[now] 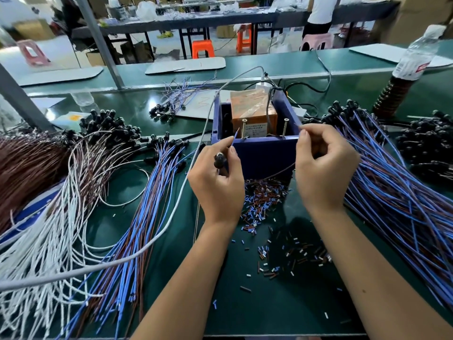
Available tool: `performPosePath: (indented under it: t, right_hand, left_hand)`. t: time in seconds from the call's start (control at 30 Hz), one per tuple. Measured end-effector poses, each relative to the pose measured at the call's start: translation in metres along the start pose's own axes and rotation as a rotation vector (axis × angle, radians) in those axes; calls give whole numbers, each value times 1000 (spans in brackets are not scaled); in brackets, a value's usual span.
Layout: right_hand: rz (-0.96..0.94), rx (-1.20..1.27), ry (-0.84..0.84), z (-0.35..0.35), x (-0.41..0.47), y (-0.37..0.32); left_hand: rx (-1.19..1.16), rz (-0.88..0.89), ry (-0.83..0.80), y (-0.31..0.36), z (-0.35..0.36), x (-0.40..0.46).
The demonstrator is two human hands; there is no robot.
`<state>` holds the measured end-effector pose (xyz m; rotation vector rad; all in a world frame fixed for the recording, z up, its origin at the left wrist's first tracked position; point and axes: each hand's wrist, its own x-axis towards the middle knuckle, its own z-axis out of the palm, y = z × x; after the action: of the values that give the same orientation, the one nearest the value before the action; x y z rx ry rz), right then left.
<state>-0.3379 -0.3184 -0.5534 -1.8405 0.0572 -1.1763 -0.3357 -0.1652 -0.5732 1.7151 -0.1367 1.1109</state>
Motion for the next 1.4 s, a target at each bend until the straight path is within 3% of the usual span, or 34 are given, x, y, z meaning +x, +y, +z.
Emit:
performPosePath:
  t: [0.3,0.6,0.73,0.9,1.03,1.07,1.13,1.23,1.3,1.4]
  right_hand:
    - [-155,-43,-23,5,-13,3]
    - [-152,-22,-62,0,-16,5]
    - [-41,50,-52,-2,-18,2]
    - [121,128,20,-21,-14,-2]
    - [363,358,185,-52,-7,-9]
    - [320,352,234,-64,-6,-13]
    - [40,151,282,-88,1,-20]
    - [-350,-174,112,-116,19,-20]
    - [-269,-182,-73,-127,33,-15]
    - [4,-71,-236,-149,47,-11]
  left_hand:
    - [38,35,-41,5,0,1]
    - [39,12,-34,8,-1,-2]
    - [13,6,-23,6,-8,-1]
    - [-137,-243,0,30,0,4]
    - [-270,-355,-222,79,34,13]
    - [-287,-401,-293,93,45,14]
    - [-315,-513,-467,122,69,16]
    - [-487,-770,-772,167,104,21]
    - [-695,-970,-873,193,121,29]
    - [-974,-1093,-879,212,143,42]
